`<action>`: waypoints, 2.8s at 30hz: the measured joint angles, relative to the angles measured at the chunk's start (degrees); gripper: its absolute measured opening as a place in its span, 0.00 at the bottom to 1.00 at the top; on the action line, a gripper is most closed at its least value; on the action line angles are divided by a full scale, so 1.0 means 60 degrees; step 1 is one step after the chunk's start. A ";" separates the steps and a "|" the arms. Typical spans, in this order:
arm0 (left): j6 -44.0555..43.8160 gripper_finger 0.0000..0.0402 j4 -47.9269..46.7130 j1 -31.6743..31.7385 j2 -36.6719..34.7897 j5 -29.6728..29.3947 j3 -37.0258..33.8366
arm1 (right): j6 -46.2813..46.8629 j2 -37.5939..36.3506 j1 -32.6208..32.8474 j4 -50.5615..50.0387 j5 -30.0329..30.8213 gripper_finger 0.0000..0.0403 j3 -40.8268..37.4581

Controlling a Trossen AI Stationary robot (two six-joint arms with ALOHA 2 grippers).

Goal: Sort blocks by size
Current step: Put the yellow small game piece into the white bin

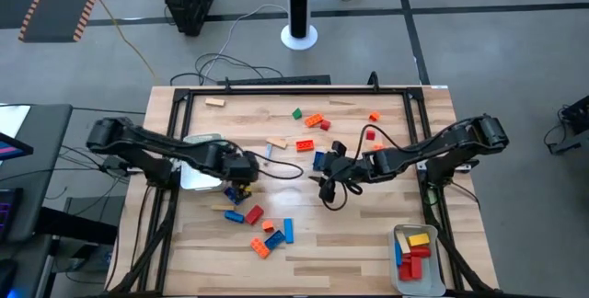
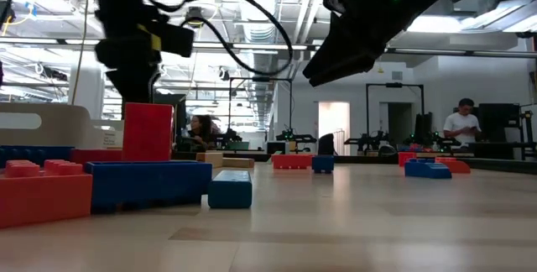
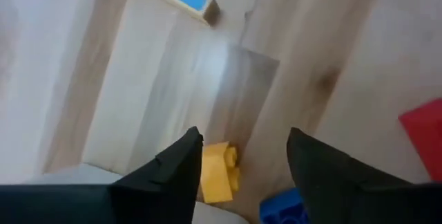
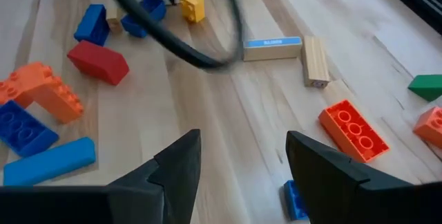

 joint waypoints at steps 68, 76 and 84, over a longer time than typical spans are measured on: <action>0.2227 0.21 -0.2774 0.1377 0.3043 0.1474 0.1520 | -0.0565 -0.0004 0.0297 0.0247 0.0068 0.59 -0.0004; 0.1499 0.21 -0.3187 0.1399 0.0420 0.1282 0.1417 | -0.0565 -0.0112 0.0296 -0.0463 0.0873 0.59 -0.0007; -0.0226 0.29 -0.3903 0.1374 -0.1856 0.1052 -0.0356 | -0.0565 -0.0112 0.0295 -0.0405 0.0875 0.59 -0.0007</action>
